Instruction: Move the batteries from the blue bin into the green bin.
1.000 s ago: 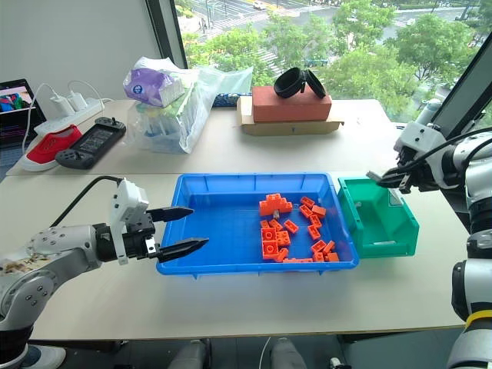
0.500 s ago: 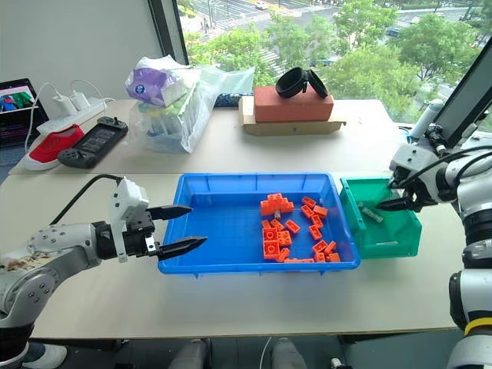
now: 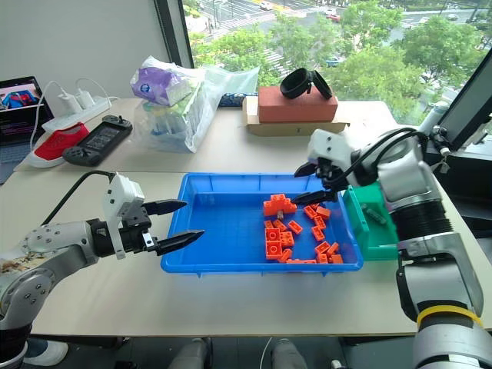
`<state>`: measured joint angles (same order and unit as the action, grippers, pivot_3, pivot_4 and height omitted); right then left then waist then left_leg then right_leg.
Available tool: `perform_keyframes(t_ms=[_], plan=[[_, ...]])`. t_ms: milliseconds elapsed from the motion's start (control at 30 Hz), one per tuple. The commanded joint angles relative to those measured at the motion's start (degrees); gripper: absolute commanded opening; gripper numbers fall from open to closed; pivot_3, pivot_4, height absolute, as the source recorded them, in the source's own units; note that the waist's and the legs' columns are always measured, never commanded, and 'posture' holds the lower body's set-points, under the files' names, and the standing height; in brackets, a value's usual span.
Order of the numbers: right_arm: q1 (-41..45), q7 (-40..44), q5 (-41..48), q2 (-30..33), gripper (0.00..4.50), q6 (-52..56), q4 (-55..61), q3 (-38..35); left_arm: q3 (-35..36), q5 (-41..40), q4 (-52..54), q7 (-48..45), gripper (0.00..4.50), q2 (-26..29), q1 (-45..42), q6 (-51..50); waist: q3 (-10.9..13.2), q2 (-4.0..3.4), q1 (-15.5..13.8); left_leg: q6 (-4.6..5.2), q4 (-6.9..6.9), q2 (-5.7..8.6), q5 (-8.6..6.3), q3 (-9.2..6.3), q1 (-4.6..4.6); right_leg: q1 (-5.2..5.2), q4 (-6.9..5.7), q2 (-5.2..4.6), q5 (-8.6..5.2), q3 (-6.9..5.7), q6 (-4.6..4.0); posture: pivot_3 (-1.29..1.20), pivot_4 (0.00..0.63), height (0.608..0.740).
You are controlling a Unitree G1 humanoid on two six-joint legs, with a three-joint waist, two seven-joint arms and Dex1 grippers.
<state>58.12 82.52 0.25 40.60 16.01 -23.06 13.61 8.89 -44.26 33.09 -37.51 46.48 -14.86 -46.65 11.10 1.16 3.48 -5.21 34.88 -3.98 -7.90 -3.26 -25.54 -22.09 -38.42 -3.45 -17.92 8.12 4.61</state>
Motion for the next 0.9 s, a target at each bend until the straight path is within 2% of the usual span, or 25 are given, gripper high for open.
perform_keyframes(t_ms=[33, 333, 600, 733, 867, 900], plan=[[0.71, 0.02, -0.34, -1.52, 3.82, -0.93, 0.18, 1.53, 1.11, 0.99, 1.33, 1.20, 4.50, 0.22, -0.19, 0.39, 0.00, 0.00, 0.04, 0.00, 0.00, 0.00, 0.00, 0.00, 0.00, 0.00, 0.00, 0.00, 0.00, 0.00, 0.00, 0.00, 0.150, 0.740], [3.69, -3.08, -3.04, -7.17, 3.82, -6.65, -9.66, 4.29, 1.14, 2.44, 1.60, 2.42, 4.50, 0.08, 0.43, 0.79, -0.01, 0.01, 0.68, -0.03, -0.02, -0.01, 0.02, -0.01, 0.02, -0.05, -0.11, 0.02, 0.00, 0.00, 0.00, 0.00, 0.150, 0.740], [6.53, -4.05, -4.03, -8.45, 3.82, -10.13, -16.09, 3.97, 1.97, 2.14, 2.30, 2.88, 4.50, -0.23, 1.42, 0.83, -0.01, 0.01, 0.53, -0.03, -0.04, -0.01, 0.03, -0.02, 0.03, -0.05, -0.14, 0.03, 0.00, -0.01, 0.00, 0.00, 0.150, 0.740], [6.75, -5.39, -4.99, -10.03, 2.87, -12.01, -19.69, 4.86, 1.94, 2.18, 2.46, 3.17, 4.50, -0.51, 1.66, 0.99, 0.00, 0.01, 0.67, -0.03, -0.04, -0.01, 0.03, -0.03, 0.04, -0.05, -0.14, 0.03, 0.00, -0.01, 0.00, 0.00, 0.150, 0.740], [7.47, -7.70, -6.57, -11.40, 1.50, -14.60, -23.98, 4.95, 1.87, 2.32, 2.75, 3.24, 4.50, -0.72, 1.93, 1.05, 0.00, 0.01, 0.64, -0.04, -0.04, -0.01, 0.03, -0.03, 0.04, -0.06, -0.15, 0.03, 0.00, -0.01, 0.00, 0.00, 0.150, 0.740], [7.68, -8.02, -6.38, -11.79, 1.00, -15.06, -24.75, 4.50, 1.92, 2.31, 2.84, 3.26, 4.50, -0.75, 2.01, 1.02, 0.00, 0.01, 0.63, -0.04, -0.04, -0.01, 0.03, -0.03, 0.04, -0.05, -0.15, 0.03, 0.00, 0.00, 0.00, 0.00, 0.150, 0.740]])
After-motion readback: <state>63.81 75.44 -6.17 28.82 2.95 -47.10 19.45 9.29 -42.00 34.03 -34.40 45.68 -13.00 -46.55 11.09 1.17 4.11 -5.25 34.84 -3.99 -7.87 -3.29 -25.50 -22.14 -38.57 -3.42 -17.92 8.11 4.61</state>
